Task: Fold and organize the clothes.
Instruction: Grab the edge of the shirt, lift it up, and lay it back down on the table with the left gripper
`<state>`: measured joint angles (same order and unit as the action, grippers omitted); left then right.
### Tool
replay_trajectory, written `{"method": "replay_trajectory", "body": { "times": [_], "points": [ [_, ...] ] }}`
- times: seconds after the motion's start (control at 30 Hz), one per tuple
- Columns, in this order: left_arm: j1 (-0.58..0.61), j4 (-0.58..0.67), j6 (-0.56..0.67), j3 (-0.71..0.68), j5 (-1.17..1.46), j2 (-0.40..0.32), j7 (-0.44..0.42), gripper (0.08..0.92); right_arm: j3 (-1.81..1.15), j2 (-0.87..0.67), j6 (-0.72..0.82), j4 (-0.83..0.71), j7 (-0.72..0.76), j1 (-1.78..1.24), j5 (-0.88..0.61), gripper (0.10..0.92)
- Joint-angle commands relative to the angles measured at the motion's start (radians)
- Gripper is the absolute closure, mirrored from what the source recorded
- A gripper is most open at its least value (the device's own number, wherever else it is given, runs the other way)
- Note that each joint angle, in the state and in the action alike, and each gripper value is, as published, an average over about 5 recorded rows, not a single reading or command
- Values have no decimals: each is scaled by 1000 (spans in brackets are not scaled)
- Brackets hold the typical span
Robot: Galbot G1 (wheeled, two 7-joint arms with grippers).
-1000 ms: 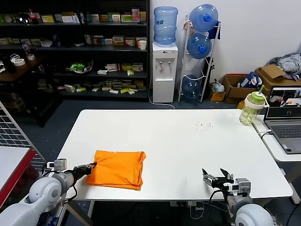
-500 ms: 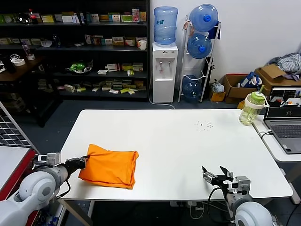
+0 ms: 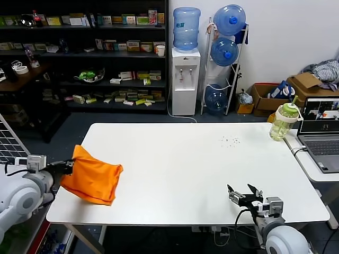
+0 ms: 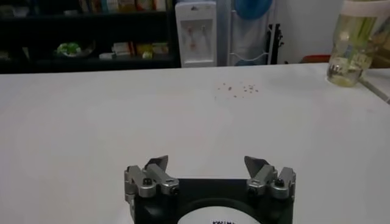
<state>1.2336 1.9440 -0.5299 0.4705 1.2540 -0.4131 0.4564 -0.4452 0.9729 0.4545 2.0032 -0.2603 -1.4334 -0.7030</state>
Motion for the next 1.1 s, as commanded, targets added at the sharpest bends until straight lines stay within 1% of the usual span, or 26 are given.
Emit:
{"method": "replay_trajectory", "body": {
  "times": [0.03,0.17,0.27,0.37,0.43,0.5,0.57,0.63,0.7,0.8,0.87,0.97,1.1],
  "points": [
    [19,-107,1,78,18,104,36,900,-13,2,-5,2,2,-4,4,203],
    [13,-103,9,68,21,103,36,900,-19,10,-8,4,2,-12,13,203],
    [-1,-47,16,39,26,61,53,900,-26,16,-12,7,3,-20,23,203],
    [-29,70,17,-36,37,-41,111,900,-39,22,-18,16,3,-32,36,203],
    [-93,167,13,-149,64,-129,185,900,-50,26,-17,24,1,-44,44,203],
    [-216,239,10,-324,138,-226,291,900,-62,28,-14,33,-1,-59,50,203],
    [-359,253,11,-514,235,-341,396,900,-77,32,-10,42,-4,-75,55,203],
    [-484,212,17,-674,306,-470,465,900,-93,36,-7,51,-6,-92,58,203],
    [-581,128,23,-777,321,-596,497,900,-108,43,-5,59,-8,-108,62,203],
    [-695,-27,26,-857,333,-775,531,900,-136,52,-5,69,-8,-140,67,203],
    [-743,-131,28,-892,331,-880,543,900,-155,58,-7,75,-7,-158,70,203],
    [-774,-265,29,-927,287,-987,528,900,-176,63,-9,81,-5,-176,70,203],
    [-779,-384,31,-934,202,-1065,487,900,-185,67,-10,82,-4,-180,68,203]
  ]
}}
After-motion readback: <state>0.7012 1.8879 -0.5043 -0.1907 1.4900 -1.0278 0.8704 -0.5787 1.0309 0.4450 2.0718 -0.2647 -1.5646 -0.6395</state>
